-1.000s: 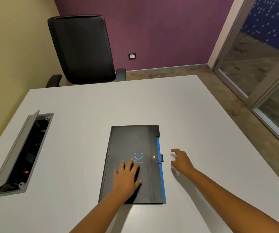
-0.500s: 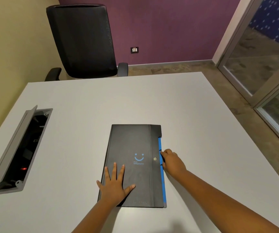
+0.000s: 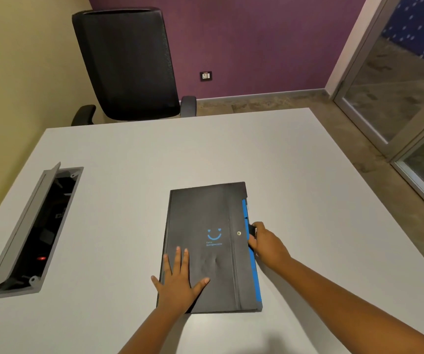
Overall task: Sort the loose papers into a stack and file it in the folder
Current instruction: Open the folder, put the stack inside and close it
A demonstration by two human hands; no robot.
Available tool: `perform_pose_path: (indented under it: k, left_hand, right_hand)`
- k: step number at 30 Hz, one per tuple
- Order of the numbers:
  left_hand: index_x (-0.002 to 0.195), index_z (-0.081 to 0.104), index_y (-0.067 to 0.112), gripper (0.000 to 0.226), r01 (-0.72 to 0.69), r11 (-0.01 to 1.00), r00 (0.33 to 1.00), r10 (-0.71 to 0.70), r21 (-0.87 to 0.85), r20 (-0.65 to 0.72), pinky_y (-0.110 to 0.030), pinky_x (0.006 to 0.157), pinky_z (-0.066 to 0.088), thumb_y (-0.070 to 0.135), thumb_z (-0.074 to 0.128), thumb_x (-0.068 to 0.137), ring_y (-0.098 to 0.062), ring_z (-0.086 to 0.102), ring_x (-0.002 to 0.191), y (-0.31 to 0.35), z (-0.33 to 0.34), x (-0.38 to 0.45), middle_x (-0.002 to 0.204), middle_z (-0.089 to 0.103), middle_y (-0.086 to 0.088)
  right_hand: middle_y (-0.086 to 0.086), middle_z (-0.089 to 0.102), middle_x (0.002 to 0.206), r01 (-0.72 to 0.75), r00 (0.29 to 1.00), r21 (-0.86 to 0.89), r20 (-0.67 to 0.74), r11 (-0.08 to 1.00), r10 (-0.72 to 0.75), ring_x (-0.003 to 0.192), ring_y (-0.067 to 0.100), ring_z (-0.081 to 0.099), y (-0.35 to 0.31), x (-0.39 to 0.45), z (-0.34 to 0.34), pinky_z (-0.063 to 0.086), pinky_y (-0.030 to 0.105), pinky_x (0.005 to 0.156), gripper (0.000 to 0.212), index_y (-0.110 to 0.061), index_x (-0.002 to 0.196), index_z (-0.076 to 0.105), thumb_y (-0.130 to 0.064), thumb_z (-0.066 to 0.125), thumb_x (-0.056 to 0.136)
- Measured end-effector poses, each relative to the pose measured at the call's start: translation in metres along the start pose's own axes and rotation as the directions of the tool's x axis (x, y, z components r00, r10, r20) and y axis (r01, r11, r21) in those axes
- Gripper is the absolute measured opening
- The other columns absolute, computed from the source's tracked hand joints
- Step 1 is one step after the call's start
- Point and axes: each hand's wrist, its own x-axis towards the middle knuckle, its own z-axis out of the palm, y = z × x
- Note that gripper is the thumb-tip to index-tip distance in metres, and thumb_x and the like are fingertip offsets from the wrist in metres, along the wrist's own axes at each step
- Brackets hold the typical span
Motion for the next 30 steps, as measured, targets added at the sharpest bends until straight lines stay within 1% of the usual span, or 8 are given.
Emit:
perform_pose_path:
  k: [5,8,10,12,15,19,25,30]
  left_hand:
    - [0.143,-0.020,0.029,0.123,-0.015,1.000,1.000,0.015,-0.017,-0.004,-0.065,0.109,0.008,0.089,-0.025,0.036,-0.025,-0.020,0.143,0.005,0.004,0.000,0.155,-0.023,0.006]
    - [0.143,-0.019,0.029,0.118,-0.025,1.000,1.000,0.025,-0.009,-0.002,-0.064,0.110,0.008,0.087,-0.021,0.041,-0.025,-0.020,0.143,0.005,0.006,-0.002,0.155,-0.022,0.007]
    - [0.144,-0.018,0.028,0.120,-0.034,0.999,0.999,0.034,0.016,0.007,-0.064,0.110,0.008,0.086,-0.025,0.039,-0.025,-0.020,0.143,0.003,0.008,-0.002,0.156,-0.021,0.007]
    - [0.144,-0.017,0.027,0.124,-0.030,0.999,1.000,0.030,0.034,0.011,-0.063,0.111,0.008,0.085,-0.029,0.036,-0.026,-0.020,0.143,0.002,0.010,-0.002,0.156,-0.020,0.006]
    - [0.144,-0.017,0.027,0.124,-0.019,0.999,1.000,0.019,0.039,0.005,-0.062,0.111,0.007,0.084,-0.032,0.035,-0.025,-0.020,0.143,0.001,0.013,-0.001,0.156,-0.021,0.006]
    - [0.144,-0.018,0.026,0.123,-0.015,0.998,1.000,0.014,0.053,0.002,-0.062,0.111,0.008,0.083,-0.033,0.036,-0.026,-0.019,0.143,0.002,0.015,-0.001,0.156,-0.020,0.005]
    - [0.144,-0.017,0.026,0.122,-0.023,0.999,1.000,0.023,0.039,0.009,-0.063,0.111,0.005,0.084,-0.030,0.038,-0.026,-0.021,0.143,0.000,0.015,-0.001,0.156,-0.021,0.005]
    - [0.144,-0.018,0.026,0.124,-0.021,0.999,1.000,0.020,0.035,0.014,-0.062,0.111,0.005,0.084,-0.032,0.035,-0.026,-0.022,0.143,0.001,0.014,-0.001,0.156,-0.022,0.005]
  right_hand:
    - [0.013,0.062,0.108,-0.112,0.980,0.342,-0.117,0.933,0.161,0.075,0.007,0.054,0.000,-0.006,0.016,0.039,0.009,0.056,0.034,-0.007,0.130,0.041,-0.024,0.031,0.102]
    - [0.020,0.060,0.111,-0.241,0.911,0.562,-0.150,0.791,0.384,0.093,0.026,0.056,0.001,-0.003,0.027,0.046,0.032,0.082,0.038,0.000,0.122,0.049,-0.023,0.026,0.103]
    - [0.025,0.061,0.107,-0.287,0.869,0.660,-0.124,0.694,0.478,0.093,0.030,0.056,0.004,-0.004,0.029,0.044,0.040,0.085,0.036,0.000,0.107,0.052,-0.026,0.026,0.103]
    - [0.019,0.061,0.116,-0.239,0.903,0.609,-0.146,0.756,0.403,0.105,0.033,0.058,0.006,-0.008,0.028,0.045,0.038,0.093,0.032,-0.004,0.117,0.052,-0.025,0.033,0.101]
    - [-0.002,0.045,0.140,0.000,0.976,0.453,-0.195,0.891,0.099,0.128,0.017,0.046,0.006,-0.021,0.024,0.036,0.029,0.105,0.050,-0.021,0.145,0.031,-0.019,0.045,0.098]
    - [-0.004,0.025,0.155,0.207,0.972,0.004,-0.117,0.978,-0.205,0.141,0.016,0.028,0.013,-0.028,0.027,0.030,0.031,0.113,0.052,-0.030,0.146,0.027,-0.012,0.038,0.098]
    - [0.002,0.004,0.160,0.139,0.986,-0.241,0.120,0.960,-0.113,0.148,0.021,0.004,0.011,-0.024,0.033,0.013,0.034,0.119,0.065,-0.022,0.151,0.005,0.000,0.035,0.096]
    - [0.005,-0.001,0.160,0.107,0.989,-0.311,0.126,0.945,-0.071,0.148,0.023,0.000,0.005,-0.021,0.038,0.010,0.034,0.121,0.078,-0.017,0.151,0.002,0.014,0.036,0.088]
